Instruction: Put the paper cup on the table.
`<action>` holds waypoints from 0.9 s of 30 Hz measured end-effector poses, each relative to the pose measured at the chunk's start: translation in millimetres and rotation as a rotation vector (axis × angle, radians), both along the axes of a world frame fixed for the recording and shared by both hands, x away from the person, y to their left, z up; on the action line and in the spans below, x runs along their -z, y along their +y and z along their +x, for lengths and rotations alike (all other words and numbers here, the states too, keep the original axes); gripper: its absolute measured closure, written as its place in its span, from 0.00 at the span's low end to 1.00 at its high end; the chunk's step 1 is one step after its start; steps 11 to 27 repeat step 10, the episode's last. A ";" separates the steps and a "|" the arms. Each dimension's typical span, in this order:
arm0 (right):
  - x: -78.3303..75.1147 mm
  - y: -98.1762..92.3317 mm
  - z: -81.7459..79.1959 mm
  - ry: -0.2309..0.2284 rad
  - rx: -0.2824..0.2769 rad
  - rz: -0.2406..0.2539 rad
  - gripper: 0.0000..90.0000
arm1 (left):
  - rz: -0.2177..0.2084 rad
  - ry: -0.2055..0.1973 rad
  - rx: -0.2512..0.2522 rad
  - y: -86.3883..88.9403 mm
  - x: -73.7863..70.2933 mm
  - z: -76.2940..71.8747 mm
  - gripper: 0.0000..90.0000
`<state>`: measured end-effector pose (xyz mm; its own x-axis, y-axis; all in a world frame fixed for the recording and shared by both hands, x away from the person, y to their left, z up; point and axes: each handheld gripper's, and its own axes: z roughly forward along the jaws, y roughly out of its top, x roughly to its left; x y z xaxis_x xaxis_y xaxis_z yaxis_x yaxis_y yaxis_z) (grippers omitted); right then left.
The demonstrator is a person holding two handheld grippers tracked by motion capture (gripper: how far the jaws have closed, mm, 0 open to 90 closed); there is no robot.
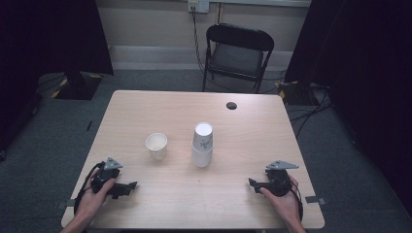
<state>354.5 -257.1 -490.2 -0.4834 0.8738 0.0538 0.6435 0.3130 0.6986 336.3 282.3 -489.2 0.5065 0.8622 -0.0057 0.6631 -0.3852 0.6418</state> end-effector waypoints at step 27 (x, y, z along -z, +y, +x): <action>9.1 10.4 -4.2 -0.069 0.009 -0.028 0.14 | -0.047 -0.087 -0.016 8.7 13.0 -3.8 0.00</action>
